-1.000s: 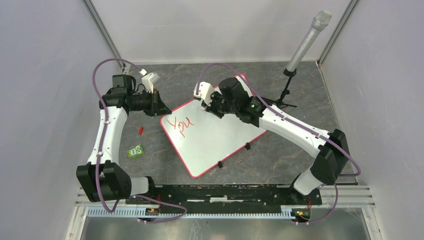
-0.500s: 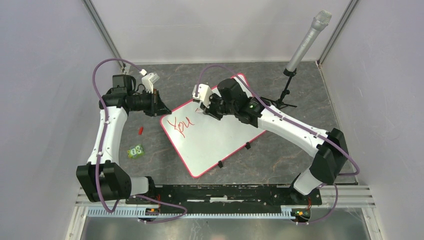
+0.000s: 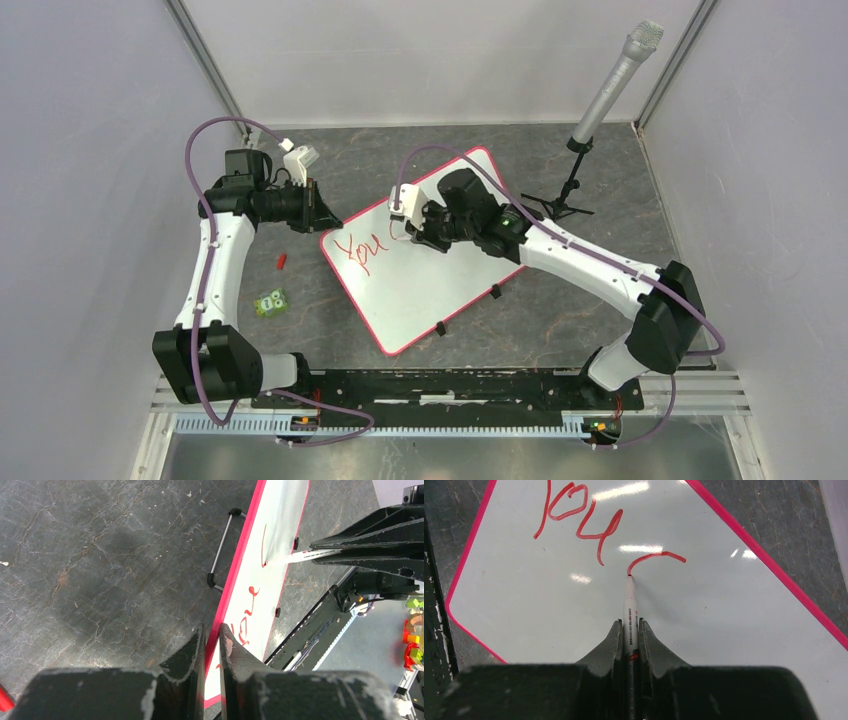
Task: Write a sentence on the whiteboard
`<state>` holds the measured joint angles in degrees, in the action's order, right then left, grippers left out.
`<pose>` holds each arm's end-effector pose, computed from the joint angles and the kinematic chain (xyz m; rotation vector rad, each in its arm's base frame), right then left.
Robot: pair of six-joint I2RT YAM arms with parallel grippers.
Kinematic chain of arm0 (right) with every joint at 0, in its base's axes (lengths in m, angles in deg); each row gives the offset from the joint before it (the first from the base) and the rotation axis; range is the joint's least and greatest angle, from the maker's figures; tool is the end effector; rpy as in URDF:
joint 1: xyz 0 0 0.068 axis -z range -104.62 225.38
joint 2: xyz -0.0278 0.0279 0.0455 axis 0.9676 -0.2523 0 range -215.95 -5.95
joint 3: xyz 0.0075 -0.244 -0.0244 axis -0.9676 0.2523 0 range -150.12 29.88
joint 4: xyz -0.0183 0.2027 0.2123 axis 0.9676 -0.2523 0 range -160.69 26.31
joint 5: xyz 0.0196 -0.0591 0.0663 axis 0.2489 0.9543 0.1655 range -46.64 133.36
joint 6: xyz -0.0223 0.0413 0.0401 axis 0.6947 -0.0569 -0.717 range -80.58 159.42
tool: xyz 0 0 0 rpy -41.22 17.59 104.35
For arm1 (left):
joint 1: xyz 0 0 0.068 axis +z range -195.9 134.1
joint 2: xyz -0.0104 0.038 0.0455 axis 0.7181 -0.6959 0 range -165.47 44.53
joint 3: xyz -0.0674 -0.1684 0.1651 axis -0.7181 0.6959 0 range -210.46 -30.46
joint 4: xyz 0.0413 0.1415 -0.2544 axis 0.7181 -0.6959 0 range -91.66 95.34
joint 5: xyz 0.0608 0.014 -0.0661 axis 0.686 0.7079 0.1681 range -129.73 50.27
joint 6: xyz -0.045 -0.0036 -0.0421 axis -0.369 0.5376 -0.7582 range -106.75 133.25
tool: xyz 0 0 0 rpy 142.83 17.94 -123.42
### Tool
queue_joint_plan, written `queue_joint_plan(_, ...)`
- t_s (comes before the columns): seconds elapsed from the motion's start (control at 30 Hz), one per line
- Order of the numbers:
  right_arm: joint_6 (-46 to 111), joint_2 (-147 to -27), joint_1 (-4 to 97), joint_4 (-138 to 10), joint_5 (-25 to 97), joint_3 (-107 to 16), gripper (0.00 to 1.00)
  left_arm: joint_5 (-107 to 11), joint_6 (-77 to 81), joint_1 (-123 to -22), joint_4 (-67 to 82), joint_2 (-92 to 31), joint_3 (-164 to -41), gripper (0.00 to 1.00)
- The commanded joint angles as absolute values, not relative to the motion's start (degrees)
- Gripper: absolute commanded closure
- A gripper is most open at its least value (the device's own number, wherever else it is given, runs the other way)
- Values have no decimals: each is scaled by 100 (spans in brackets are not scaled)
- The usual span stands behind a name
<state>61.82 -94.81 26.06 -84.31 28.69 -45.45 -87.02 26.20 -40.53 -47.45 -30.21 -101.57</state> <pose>0.2515 0.3109 0.2751 -1.4048 1.6880 0.5447 0.3011 -0.0060 0.2949 0.4557 2.2771 -0.8845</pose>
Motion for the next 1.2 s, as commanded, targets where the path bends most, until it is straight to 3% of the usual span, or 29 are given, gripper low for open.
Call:
queue_joint_plan(0.0,6354,-9359,2796,-8576,3254,-4565,100,-8842,2811,-4071,-4788,-2928,-10222,88)
queue_joint_plan(1.17,6127,-9564,3192,-8236,3081,-5180,100,-8807,2765,-4076,-4686,-2939,-10156,92)
